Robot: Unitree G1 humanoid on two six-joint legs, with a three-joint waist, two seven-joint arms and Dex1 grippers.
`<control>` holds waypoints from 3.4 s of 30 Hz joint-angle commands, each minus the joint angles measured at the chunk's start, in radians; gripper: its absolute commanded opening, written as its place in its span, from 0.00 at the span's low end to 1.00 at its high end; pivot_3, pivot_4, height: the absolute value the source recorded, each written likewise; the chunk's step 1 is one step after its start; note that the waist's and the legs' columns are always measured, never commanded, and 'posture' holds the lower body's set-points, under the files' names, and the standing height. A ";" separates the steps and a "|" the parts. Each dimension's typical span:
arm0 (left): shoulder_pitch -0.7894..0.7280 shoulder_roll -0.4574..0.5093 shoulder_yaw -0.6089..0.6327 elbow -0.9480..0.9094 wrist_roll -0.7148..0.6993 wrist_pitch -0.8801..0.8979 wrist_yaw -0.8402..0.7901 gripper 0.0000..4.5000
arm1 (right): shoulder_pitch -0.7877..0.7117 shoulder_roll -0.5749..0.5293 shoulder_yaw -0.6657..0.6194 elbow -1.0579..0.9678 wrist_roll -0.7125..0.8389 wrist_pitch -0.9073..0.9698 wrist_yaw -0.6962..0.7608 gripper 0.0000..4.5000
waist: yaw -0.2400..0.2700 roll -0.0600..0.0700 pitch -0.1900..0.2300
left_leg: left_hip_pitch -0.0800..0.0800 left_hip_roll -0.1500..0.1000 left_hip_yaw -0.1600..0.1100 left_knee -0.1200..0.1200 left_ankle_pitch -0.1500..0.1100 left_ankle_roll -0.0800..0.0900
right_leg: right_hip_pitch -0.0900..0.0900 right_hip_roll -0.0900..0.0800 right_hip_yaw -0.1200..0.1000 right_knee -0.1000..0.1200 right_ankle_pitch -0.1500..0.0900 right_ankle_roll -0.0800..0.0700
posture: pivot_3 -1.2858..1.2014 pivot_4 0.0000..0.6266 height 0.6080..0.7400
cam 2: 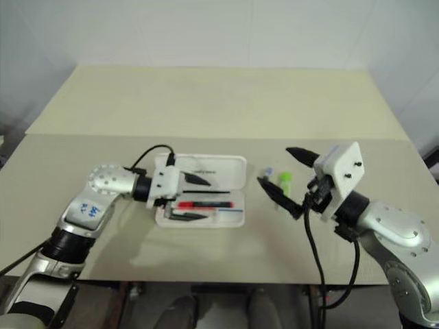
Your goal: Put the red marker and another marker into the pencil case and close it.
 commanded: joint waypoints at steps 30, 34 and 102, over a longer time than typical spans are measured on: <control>0.041 0.197 0.210 -0.235 -0.230 0.278 0.051 0.99 | -0.092 0.758 0.111 -0.157 -0.428 0.838 -0.725 1.00 | -0.029 0.005 0.001 | 0.000 0.002 0.000 -0.015 0.004 -0.004 | -0.008 0.001 -0.001 0.001 -0.002 -0.005 | 0.52 0.24 1.00; 0.033 0.192 0.198 -0.240 -0.238 0.285 0.051 0.99 | -0.103 0.752 0.174 -0.128 -0.472 0.793 -0.709 1.00 | -0.030 0.005 0.001 | 0.000 0.002 0.000 -0.015 0.004 -0.004 | -0.008 0.001 0.000 0.002 -0.002 -0.005 | 0.52 0.24 1.00; 0.334 0.380 0.416 -0.039 -0.181 -0.074 -0.036 1.00 | -0.327 0.067 0.538 0.284 -0.315 -0.203 0.650 0.24 | -0.039 0.004 0.002 | 0.000 0.003 0.002 -0.014 0.005 -0.003 | -0.004 0.000 -0.003 -0.002 -0.002 -0.004 | 0.52 0.24 1.00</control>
